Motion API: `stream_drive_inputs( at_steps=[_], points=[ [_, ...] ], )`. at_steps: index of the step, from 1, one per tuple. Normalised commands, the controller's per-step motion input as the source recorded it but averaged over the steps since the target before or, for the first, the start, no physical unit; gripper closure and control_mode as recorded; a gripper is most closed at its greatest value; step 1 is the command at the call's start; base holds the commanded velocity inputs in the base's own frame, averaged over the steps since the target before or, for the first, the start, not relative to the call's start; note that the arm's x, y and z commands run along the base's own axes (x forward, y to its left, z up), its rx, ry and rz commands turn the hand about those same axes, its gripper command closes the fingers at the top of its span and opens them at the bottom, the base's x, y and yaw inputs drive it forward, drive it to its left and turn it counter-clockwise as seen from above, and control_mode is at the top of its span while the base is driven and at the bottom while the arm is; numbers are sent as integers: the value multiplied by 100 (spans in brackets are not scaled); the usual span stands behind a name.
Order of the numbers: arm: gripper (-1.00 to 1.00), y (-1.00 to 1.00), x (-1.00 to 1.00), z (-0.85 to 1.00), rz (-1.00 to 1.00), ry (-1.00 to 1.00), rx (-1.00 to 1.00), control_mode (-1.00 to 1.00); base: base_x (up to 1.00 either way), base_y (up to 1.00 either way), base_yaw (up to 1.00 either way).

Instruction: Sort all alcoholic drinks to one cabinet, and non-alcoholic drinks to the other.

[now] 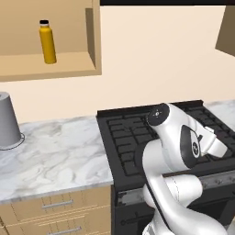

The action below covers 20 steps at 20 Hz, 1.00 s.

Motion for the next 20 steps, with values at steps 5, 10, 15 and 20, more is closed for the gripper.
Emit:
stream_drive_inputs(
  at_steps=[5, 10, 15, 20],
  points=[
    [100, 0, 0, 0, 0, 0, 0, 100, 6, 100, 0],
    [100, 0, 0, 0, 0, 0, 0, 100, -4, 100, 0],
    [100, 0, 0, 0, 0, 0, 0, 100, 34, 63, 0],
    [100, 0, 0, 0, 0, 0, 0, 100, 57, 24, 0]
  ],
)
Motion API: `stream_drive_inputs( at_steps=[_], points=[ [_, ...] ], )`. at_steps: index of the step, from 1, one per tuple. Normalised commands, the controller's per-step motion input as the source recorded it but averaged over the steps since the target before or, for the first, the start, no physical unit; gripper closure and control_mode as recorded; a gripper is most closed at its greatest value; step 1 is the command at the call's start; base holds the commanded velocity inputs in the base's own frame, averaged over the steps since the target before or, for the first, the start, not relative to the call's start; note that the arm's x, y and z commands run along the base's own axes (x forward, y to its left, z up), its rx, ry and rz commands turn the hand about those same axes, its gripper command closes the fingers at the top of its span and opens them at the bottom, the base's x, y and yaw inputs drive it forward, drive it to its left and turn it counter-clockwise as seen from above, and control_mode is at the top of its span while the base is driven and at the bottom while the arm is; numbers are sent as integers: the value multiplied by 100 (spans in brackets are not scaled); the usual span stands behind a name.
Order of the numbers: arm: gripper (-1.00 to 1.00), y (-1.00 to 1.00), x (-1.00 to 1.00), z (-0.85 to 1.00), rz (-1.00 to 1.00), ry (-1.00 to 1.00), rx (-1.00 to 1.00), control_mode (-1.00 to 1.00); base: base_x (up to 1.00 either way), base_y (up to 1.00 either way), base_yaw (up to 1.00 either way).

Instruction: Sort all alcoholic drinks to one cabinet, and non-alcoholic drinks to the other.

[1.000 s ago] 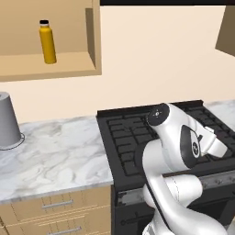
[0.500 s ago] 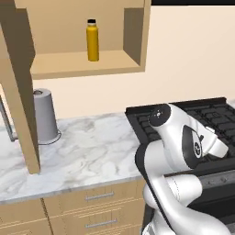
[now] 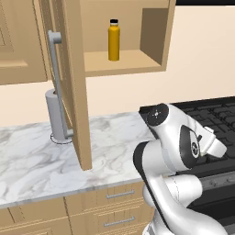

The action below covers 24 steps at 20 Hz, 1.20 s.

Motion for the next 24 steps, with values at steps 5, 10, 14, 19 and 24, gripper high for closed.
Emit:
stream_drive_inputs(
  at_steps=[5, 10, 14, 19, 24],
  points=[
    [100, 0, 0, 0, 0, 0, 0, 100, 56, 13, 0],
    [100, 0, 0, 0, 0, 0, 0, -100, 22, 7, 0],
    [100, 0, 14, 0, 4, 0, 0, -100, 0, 0, 0],
    [100, 0, 22, 8, 17, -2, 0, -100, 0, 0, 0],
    [100, 7, 11, 16, 21, 0, -3, -100, 0, 0, 0]
  ],
)
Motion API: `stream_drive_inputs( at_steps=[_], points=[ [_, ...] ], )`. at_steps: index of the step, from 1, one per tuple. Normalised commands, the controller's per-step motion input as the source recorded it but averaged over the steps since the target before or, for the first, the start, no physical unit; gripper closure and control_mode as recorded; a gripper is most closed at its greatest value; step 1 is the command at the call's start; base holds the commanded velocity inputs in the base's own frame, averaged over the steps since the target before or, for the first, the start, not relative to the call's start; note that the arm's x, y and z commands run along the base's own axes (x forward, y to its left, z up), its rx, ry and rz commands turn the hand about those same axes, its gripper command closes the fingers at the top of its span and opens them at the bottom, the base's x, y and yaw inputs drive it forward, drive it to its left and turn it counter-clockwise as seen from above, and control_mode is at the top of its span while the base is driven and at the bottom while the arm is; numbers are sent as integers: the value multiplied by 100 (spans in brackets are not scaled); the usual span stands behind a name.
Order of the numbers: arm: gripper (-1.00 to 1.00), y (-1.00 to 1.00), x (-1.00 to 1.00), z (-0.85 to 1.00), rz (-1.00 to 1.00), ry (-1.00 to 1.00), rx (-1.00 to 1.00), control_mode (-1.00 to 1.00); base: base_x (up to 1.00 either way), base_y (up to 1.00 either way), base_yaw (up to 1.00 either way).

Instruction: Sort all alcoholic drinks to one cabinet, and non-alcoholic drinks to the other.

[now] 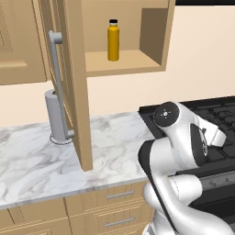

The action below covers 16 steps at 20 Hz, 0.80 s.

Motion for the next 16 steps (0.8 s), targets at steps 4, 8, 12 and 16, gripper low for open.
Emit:
stream_drive_inputs(
  at_steps=[4, 8, 12, 16],
  points=[
    [100, 15, 2, 29, 21, 0, -5, -100, 0, 0, 0],
    [100, 25, 0, 36, 21, 3, -5, -100, 0, 0, 0],
    [100, 24, 0, 36, 23, 7, -4, -100, 0, 0, 0],
    [100, 27, 1, 25, 31, 4, 0, -100, 0, 0, 0]
  ],
)
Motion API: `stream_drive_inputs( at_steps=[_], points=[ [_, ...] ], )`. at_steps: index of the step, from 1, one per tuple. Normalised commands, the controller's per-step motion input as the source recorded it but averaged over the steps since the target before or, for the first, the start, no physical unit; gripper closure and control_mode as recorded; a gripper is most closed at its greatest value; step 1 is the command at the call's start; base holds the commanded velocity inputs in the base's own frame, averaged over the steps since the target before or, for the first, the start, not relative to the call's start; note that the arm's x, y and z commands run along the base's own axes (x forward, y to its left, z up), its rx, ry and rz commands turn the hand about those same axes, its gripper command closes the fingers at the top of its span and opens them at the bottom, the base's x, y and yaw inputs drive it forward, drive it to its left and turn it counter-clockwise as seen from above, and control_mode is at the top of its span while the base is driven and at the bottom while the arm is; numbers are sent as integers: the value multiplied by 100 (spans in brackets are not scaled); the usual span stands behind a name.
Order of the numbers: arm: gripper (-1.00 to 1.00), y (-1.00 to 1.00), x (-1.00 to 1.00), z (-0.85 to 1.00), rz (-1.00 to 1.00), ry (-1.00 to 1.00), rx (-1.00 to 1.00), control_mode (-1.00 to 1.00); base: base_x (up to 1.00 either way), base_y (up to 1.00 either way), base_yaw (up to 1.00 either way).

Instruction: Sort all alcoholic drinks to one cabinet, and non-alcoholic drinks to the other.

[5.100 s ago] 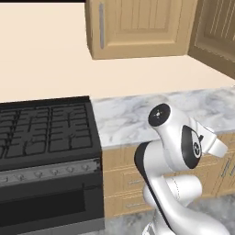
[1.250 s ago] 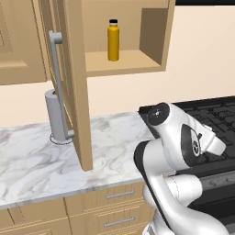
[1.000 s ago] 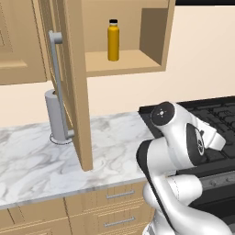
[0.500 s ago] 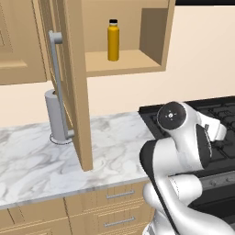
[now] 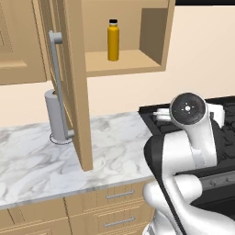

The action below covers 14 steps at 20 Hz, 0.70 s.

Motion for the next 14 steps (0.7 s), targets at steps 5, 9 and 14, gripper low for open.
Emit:
stream_drive_inputs(
  at_steps=[5, 9, 14],
  points=[
    [100, 15, 6, 10, 31, 0, 0, -100, 0, 0, 0],
    [100, 11, 8, 14, 33, 0, 0, -100, 0, 0, 0],
    [100, 20, 13, 24, 30, 0, 0, -100, 0, 0, 0]
  ],
)
